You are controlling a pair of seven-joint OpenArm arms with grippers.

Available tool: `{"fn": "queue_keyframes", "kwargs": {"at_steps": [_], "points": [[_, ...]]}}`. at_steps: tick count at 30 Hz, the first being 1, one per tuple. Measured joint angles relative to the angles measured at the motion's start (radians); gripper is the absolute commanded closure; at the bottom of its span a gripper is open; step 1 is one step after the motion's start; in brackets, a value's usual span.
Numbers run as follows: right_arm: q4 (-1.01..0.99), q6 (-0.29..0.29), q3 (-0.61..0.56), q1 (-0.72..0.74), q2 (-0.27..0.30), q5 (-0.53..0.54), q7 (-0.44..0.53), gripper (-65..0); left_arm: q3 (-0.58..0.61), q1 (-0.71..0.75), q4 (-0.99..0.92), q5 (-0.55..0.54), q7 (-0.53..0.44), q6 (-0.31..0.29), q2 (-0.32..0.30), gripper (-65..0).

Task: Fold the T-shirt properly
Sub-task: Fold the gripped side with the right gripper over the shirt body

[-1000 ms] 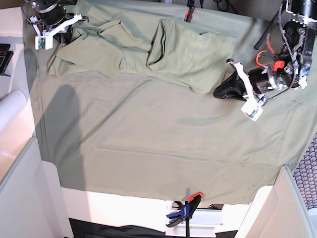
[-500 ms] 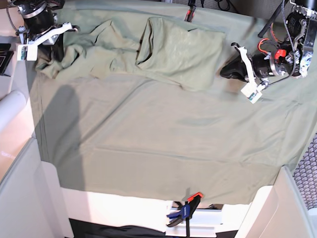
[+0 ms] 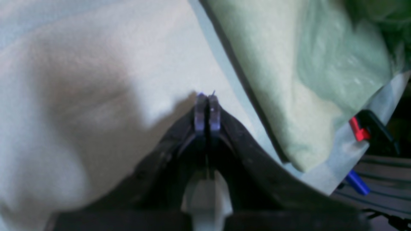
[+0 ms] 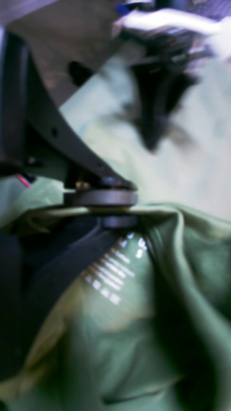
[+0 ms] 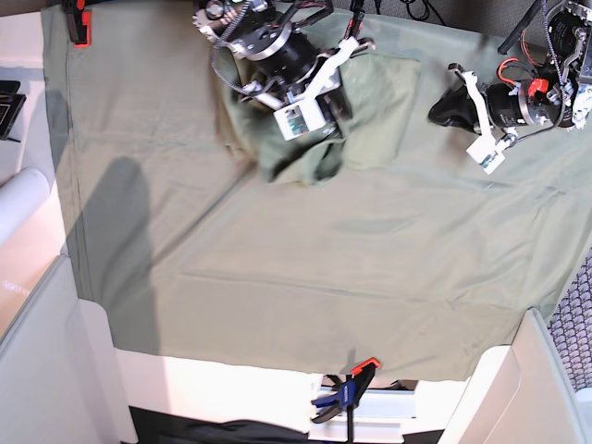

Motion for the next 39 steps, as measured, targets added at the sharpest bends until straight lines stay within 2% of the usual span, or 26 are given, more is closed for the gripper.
{"fn": "queue_keyframes", "kwargs": {"at_steps": [3,4,5,12,16,17,18,20,23,26,30,34,37,38,39], "points": [[-0.058,-0.004,-0.035,-0.002,0.003,0.037,0.018,-32.2,0.0,0.002,0.0,-0.001,0.0,0.0,0.0,0.0],[-0.059,-0.004,-0.048,-0.002,0.003,0.053,0.019,-38.0,0.0,0.002,0.0,-0.011,0.001,0.0,0.0,0.0],[-0.059,-0.004,-0.063,-0.001,0.003,0.052,0.023,-39.4,0.0,0.002,0.0,-0.028,0.001,0.0,0.0,0.0],[-0.039,0.0,-0.14,0.019,0.008,0.051,0.024,-39.2,0.0,0.001,0.0,-0.037,0.0,0.0,0.0,0.0],[0.074,0.0,-0.145,0.02,0.008,0.084,0.019,-38.2,0.0,0.001,0.0,-0.04,0.001,0.0,-0.006,0.0],[0.115,0.001,-0.145,0.02,0.008,0.085,0.021,-34.0,0.0,0.001,0.0,-0.04,0.001,0.0,-0.007,0.0],[0.156,0.0,-0.144,0.021,0.006,0.075,0.024,-25.8,0.0,0.001,0.0,-0.041,0.0,0.0,-0.006,0.0],[0.222,-0.003,-0.143,0.021,0.0,-0.008,0.027,0.0,0.0,0.002,0.0,-0.043,0.001,0.0,-0.006,0.0],[0.269,0.0,-0.106,0.02,0.0,-0.168,0.014,0.0,0.0,0.001,0.0,-0.063,0.005,0.0,-0.01,0.0],[0.271,0.0,-0.029,0.018,0.015,-0.235,-0.024,0.0,0.0,0.001,0.0,-0.081,0.01,0.0,-0.026,0.0],[0.27,-0.004,0.076,-0.021,0.106,-0.217,-0.043,0.0,0.0,0.001,0.0,-0.086,0.016,0.0,-0.048,0.0],[0.296,-0.006,0.118,-0.085,0.204,-0.119,-0.12,0.0,0.0,0.001,0.0,-0.088,0.019,0.0,-0.059,0.0],[0.385,0.031,0.118,-0.159,0.262,-0.055,-0.111,0.0,0.0,0.001,0.0,-0.087,0.019,0.0,-0.067,0.0],[0.405,0.047,0.117,-0.187,0.275,-0.051,-0.109,-2.5,0.0,0.001,0.0,-0.086,0.019,0.0,-0.069,0.0],[0.417,0.056,0.116,-0.21,0.283,-0.05,-0.112,-13.8,0.0,0.001,0.0,-0.087,0.019,0.0,-0.069,0.0]]}}
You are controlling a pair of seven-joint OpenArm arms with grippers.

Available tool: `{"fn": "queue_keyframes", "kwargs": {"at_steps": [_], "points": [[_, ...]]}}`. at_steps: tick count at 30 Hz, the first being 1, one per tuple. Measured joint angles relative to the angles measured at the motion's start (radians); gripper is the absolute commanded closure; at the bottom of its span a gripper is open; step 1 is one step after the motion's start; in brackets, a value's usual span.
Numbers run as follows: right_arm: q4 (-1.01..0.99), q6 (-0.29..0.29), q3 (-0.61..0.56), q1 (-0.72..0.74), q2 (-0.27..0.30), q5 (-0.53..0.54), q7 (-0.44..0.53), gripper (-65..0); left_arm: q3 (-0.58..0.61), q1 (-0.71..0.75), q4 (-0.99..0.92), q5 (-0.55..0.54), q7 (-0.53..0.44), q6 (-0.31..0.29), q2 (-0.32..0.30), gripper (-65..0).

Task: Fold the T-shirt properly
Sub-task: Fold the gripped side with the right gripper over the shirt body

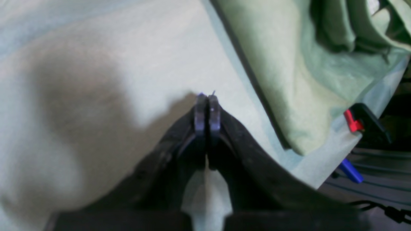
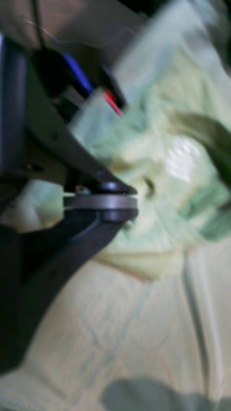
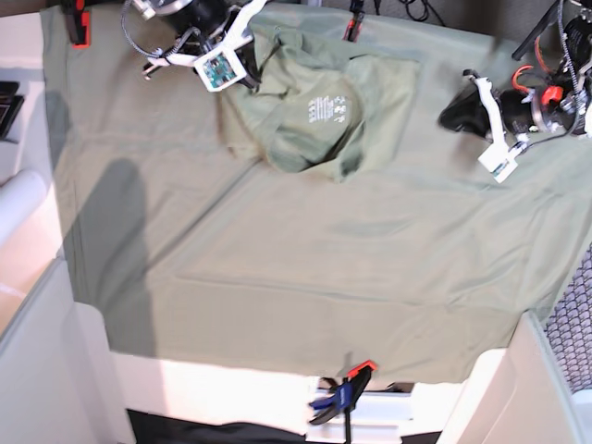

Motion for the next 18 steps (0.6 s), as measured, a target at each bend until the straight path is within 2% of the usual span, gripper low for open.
{"fn": "queue_keyframes", "kwargs": {"at_steps": [2,3,9,13,18], "points": [[0.018,0.005,0.0,-0.038,0.023,0.01,-0.003,-35.7,0.0,-0.001,0.0,-0.002,0.0,0.0,0.002,0.0],[0.023,0.006,0.0,-0.049,0.033,0.011,0.003,-42.8,0.0,-0.001,0.0,-0.002,0.0,0.0,0.002,0.0],[-0.013,0.021,0.0,-0.029,0.096,-0.088,0.079,-44.1,0.0,-0.002,0.0,-0.002,0.0,0.0,0.002,0.0],[-0.085,0.023,-0.035,0.031,0.095,-0.087,0.094,-44.1,0.0,-0.002,0.0,-0.003,0.0,0.0,0.002,0.0],[-0.188,0.026,-0.153,0.109,0.093,-0.145,0.117,-44.1,0.0,-0.002,0.0,-0.003,0.0,0.0,0.002,0.0]]}}
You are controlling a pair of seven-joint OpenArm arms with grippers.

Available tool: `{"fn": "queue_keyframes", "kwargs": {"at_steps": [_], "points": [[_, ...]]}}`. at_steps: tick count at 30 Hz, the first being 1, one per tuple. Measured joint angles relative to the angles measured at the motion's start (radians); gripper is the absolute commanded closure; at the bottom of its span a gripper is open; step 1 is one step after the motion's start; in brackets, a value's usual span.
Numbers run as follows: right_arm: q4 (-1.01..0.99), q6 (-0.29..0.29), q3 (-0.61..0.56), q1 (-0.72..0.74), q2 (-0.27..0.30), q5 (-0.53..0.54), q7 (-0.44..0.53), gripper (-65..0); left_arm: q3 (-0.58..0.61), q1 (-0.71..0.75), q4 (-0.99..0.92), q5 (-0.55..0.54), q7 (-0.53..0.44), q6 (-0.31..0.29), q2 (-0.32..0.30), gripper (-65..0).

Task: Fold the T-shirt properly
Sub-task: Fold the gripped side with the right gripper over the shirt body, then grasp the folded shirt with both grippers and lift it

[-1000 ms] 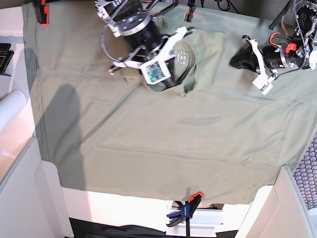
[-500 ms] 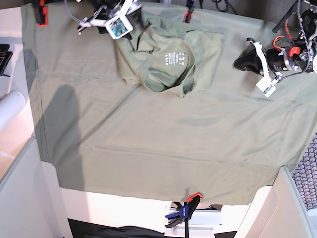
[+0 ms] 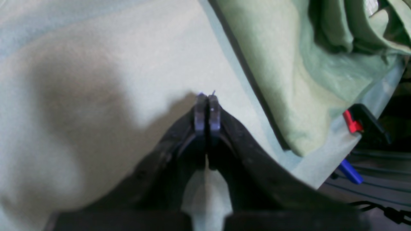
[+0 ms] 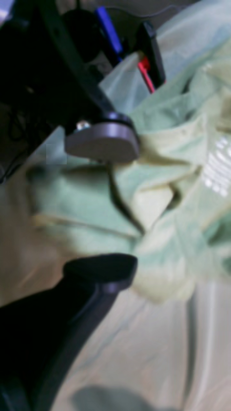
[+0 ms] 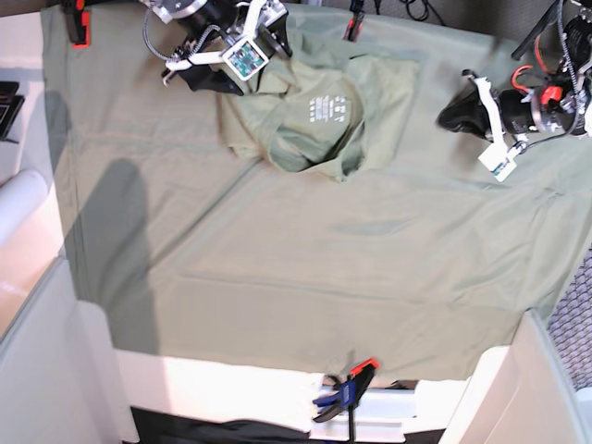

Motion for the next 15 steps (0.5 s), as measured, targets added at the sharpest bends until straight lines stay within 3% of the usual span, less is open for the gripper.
{"fn": "queue_keyframes", "kwargs": {"at_steps": [6,8,10,11,15], "points": [[-0.045,-0.002,-0.059,0.044,-0.017,-0.069,0.007,-43.0,0.0,0.0,0.0,0.002,0.0,0.0,0.0,0.0],[-0.046,-0.003,-0.059,0.044,-0.026,-0.067,0.008,-30.0,0.0,0.0,0.0,0.001,0.0,0.0,0.0,0.0],[-0.046,-0.005,-0.06,0.043,-0.042,-0.068,0.01,-7.4,0.0,0.0,0.0,0.0,0.0,0.0,0.0,0.0],[-0.046,-0.005,-0.059,0.044,-0.05,-0.065,0.011,0.0,0.0,0.0,0.0,-0.002,0.0,0.0,0.0,0.0],[-0.046,-0.004,-0.059,0.044,-0.087,-0.017,0.011,0.0,0.0,0.0,0.0,-0.002,0.0,0.0,0.0,0.0]]}}
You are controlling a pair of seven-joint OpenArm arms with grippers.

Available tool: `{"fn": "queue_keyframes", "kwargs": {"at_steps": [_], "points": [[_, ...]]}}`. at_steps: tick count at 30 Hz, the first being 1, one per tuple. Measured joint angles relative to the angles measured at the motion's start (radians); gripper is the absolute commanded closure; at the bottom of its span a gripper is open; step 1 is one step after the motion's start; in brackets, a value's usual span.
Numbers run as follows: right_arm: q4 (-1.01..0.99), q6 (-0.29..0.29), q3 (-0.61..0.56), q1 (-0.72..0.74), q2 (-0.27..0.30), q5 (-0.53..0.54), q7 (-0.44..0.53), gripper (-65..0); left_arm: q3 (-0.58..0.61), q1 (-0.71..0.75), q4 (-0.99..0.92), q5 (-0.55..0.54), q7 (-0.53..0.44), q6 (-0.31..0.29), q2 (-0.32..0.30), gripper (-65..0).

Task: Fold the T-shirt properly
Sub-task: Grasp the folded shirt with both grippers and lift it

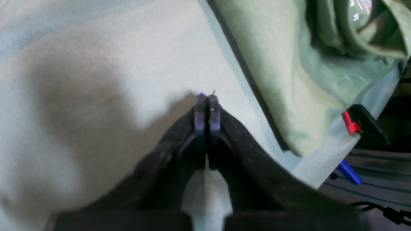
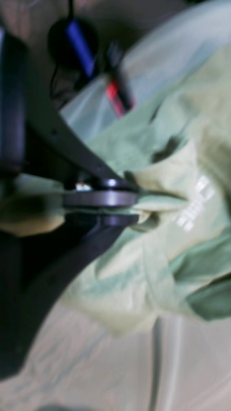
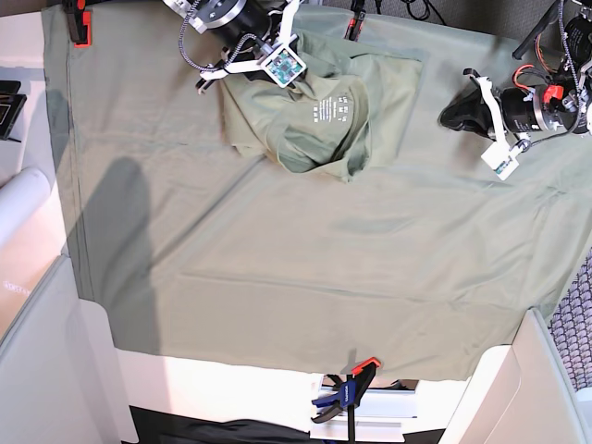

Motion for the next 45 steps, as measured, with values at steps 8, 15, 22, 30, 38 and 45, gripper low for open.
{"fn": "queue_keyframes", "kwargs": {"at_steps": [8,15,22,30,38,45], "points": [[0.0,-0.003,-0.058,0.0,-0.093,0.097,0.001,0.0,0.0,0.0,0.0,-0.001,0.0,0.0,0.0,0.0],[0.0,-0.003,-0.118,0.0,-0.098,0.097,-0.008,0.0,0.0,0.0,0.0,-0.001,0.0,0.0,0.0,0.0],[0.0,-0.002,-0.119,-0.003,-0.098,0.169,-0.025,-36.5,0.0,0.0,0.0,-0.001,0.0,0.0,0.0,0.0],[0.059,-0.002,-0.119,-0.005,-0.099,0.183,-0.027,-36.4,-0.04,0.0,0.008,-0.058,0.016,0.0,0.0,0.0],[0.057,-0.022,0.002,0.113,-0.203,0.051,0.027,0.0,-0.046,-0.001,0.265,-0.112,0.075,0.005,0.014,0.0],[-0.197,-0.015,0.089,0.302,-0.295,0.075,0.061,0.0,0.127,-0.003,0.301,-0.01,0.073,0.002,0.039,0.0]]}}
